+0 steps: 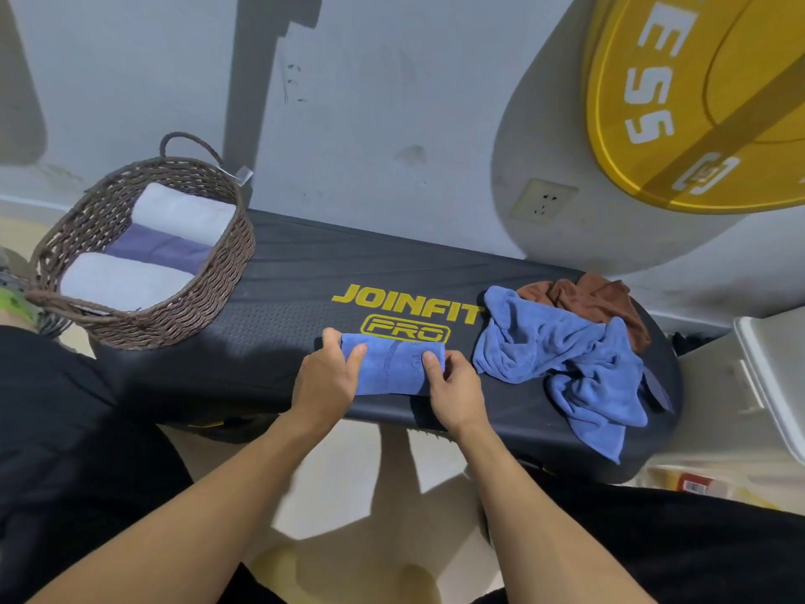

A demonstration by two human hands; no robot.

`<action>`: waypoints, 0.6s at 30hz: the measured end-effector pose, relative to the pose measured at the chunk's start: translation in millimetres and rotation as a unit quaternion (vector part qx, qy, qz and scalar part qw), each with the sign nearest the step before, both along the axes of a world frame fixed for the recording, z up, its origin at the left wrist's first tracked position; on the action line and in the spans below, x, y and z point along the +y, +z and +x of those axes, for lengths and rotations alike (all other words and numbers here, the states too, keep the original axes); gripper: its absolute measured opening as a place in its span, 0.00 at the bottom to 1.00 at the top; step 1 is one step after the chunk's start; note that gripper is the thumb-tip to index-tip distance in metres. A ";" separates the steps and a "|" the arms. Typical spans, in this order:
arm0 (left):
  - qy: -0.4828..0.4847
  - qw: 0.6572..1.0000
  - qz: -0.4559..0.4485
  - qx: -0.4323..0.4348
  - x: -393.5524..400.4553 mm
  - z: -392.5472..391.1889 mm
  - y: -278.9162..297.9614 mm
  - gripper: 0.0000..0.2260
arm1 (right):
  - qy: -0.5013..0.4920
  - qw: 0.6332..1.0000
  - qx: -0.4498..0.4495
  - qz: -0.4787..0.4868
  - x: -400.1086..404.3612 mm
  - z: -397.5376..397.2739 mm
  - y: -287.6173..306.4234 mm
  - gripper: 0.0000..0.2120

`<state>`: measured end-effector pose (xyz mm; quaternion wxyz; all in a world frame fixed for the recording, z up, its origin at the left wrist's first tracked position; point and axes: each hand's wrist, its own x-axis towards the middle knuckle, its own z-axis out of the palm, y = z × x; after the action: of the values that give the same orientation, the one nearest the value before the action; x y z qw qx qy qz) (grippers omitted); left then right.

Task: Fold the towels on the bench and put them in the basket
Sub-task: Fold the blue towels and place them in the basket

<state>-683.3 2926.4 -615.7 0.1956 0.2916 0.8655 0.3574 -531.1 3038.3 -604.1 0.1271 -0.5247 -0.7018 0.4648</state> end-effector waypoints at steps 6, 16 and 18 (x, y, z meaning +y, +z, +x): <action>0.029 0.995 -0.076 0.059 -3.2 5.6 -5.7 0.14 | 0.006 0.992 -0.103 0.070 -13.2 -8.6 -10.2 0.15; 0.068 0.989 -0.123 0.043 -6.2 2.6 -8.7 0.16 | -0.072 0.986 -0.132 0.067 -11.7 -12.4 -15.8 0.17; 0.071 0.987 -0.136 0.049 -8.1 2.4 -6.2 0.18 | -0.066 0.986 -0.143 0.061 -9.2 -10.1 -17.2 0.17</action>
<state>-680.9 2918.3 -621.9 0.1648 0.2168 0.9331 0.2350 -541.2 3029.2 -621.3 0.0876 -0.6219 -0.7036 0.3326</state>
